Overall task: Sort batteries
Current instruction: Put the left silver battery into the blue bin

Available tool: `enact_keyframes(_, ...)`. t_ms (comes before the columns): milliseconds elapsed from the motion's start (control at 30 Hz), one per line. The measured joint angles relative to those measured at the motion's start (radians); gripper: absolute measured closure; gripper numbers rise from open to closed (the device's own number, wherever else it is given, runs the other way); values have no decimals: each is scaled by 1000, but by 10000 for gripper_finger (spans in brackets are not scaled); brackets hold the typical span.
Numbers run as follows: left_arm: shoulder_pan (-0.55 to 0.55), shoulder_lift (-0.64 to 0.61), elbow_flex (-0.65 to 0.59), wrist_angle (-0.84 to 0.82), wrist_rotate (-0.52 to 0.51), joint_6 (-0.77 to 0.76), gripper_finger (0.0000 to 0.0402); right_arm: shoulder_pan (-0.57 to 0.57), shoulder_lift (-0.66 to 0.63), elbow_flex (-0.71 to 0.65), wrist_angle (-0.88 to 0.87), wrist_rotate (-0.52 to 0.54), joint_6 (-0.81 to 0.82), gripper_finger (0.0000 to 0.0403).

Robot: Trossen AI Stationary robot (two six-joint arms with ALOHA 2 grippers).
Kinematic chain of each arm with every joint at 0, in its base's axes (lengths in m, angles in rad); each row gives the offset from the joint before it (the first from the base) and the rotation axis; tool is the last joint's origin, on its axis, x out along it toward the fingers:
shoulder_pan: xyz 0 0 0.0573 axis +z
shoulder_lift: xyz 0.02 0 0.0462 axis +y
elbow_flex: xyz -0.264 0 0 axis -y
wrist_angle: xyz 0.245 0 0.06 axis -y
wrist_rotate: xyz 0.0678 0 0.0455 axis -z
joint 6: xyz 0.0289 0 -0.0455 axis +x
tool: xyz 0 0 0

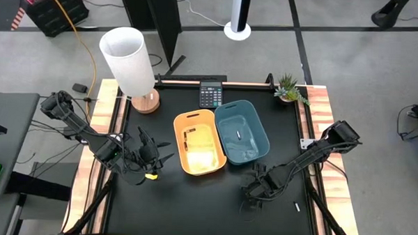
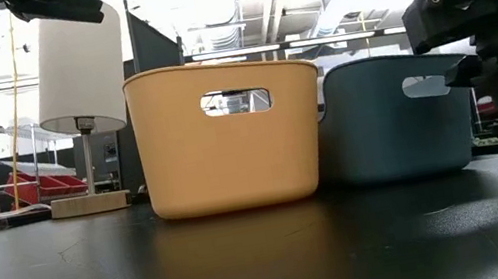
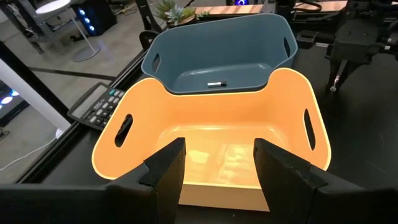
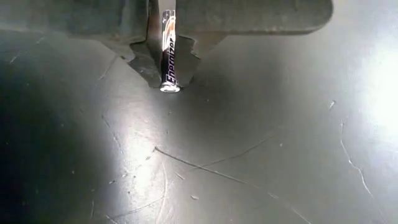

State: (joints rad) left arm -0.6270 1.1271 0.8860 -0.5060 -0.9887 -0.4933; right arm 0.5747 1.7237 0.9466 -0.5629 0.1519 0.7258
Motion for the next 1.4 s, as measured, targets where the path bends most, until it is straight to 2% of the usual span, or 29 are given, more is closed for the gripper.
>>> enact_keyframes(567, 0, 0, 0, 0, 17, 0, 217, 10, 2, 50, -6, 23, -28, 386)
enact_keyframes(833, 0, 0, 0, 0, 17, -1, 217, 31, 1, 115, -38, 101, -70, 386)
enact_keyframes(1033, 0, 0, 0, 0, 16, -1, 217, 42, 0, 243, -188, 168, -107, 386)
enact_keyframes(1233, 0, 0, 0, 0, 16, -3, 217, 54, 0, 426, -417, 331, -148, 386)
enact_keyframes(1400, 0, 0, 0, 0, 16, -8, 217, 19, -2, 583, -666, 448, -151, 386)
